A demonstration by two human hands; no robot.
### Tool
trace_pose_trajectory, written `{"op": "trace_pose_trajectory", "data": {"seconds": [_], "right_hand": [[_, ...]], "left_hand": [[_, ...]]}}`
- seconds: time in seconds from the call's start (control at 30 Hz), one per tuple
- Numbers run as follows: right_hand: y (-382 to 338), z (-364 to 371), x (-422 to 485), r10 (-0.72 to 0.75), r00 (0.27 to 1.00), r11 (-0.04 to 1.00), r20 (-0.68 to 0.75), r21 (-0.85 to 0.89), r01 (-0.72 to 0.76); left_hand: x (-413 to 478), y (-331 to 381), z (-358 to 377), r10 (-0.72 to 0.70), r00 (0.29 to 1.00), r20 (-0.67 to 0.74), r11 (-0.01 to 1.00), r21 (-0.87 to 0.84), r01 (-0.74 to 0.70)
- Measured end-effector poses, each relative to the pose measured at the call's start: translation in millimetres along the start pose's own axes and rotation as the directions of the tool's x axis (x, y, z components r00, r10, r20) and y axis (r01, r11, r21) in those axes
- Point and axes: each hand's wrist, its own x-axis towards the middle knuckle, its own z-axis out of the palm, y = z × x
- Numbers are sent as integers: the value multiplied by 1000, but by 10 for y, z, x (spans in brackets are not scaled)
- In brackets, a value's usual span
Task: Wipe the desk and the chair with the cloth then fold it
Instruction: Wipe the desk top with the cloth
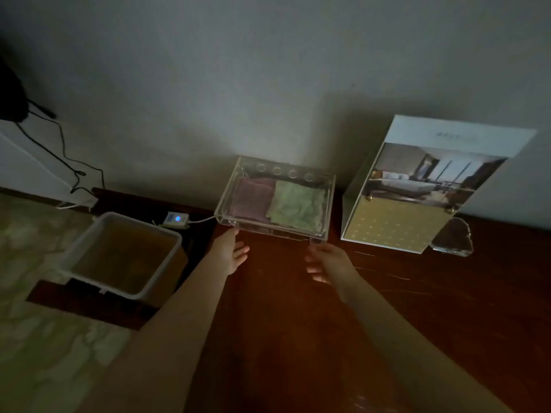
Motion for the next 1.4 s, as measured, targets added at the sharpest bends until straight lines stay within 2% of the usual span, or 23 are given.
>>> {"op": "trace_pose_trajectory", "data": {"seconds": [0.43,0.67,0.9,1.03,1.1,1.2,1.4], "right_hand": [[159,39,-82,42,997,998,-62,48,-39],[236,183,-142,70,994,995,-87,77,-64],[144,338,-164,37,995,997,-96,65,-31],[109,441,-129,-17,990,998,-139,-56,9],[126,481,-84,-106,978,963,-179,-263,56],[130,530,-35,-277,947,797,-161,-589,133],[187,629,132,-376,925,520,-58,-839,159]], "left_hand": [[258,33,75,35,981,192,994,-107,-14],[195,-119,-61,-44,984,174,999,-5,46],[136,-248,-253,-81,990,119,995,61,74],[122,-313,-303,-86,993,79,994,76,80],[114,-341,-317,-87,995,55,993,85,82],[85,-387,-350,-98,995,33,991,98,95],[27,-456,-438,-132,991,12,981,142,129]]}}
